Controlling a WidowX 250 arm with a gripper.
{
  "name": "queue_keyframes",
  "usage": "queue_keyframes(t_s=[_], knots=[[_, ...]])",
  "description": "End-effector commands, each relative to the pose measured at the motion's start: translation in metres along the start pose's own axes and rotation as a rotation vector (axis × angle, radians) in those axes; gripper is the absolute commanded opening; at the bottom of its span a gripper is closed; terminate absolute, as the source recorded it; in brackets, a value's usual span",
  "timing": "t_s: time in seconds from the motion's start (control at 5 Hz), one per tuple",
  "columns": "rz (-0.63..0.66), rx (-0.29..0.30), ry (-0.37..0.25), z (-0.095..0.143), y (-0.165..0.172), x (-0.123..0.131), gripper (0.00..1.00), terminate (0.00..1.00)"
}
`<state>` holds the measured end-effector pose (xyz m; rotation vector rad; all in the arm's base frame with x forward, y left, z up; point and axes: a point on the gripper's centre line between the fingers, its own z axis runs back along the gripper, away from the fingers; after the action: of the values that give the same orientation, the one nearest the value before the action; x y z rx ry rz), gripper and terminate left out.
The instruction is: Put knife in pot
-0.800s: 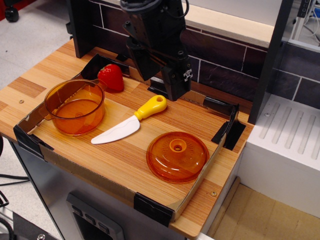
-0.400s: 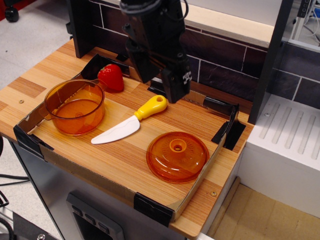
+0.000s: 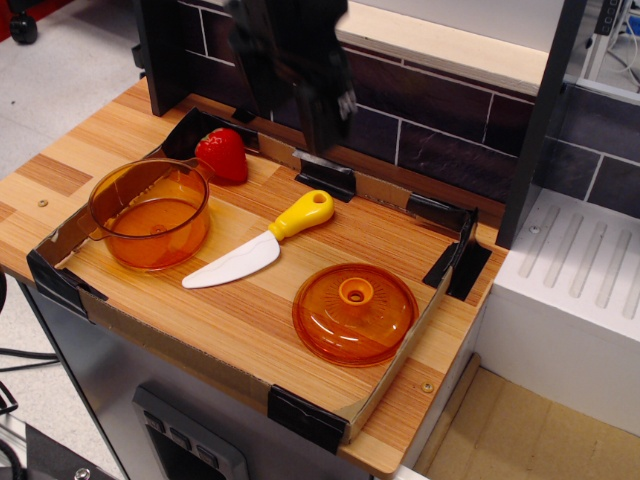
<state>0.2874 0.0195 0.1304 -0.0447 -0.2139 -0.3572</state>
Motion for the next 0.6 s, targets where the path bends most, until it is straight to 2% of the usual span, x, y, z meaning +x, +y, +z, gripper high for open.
queue_keyframes(t_s=[0.0,0.2,0.4], knots=[[0.071,0.027,-0.04,-0.019,0.034,0.014,1.0,0.0],[0.095,0.012,-0.025,-0.045,0.043,0.013,1.0,0.0],[0.156,-0.05,0.015,-0.084,0.047,0.012,1.0,0.0]])
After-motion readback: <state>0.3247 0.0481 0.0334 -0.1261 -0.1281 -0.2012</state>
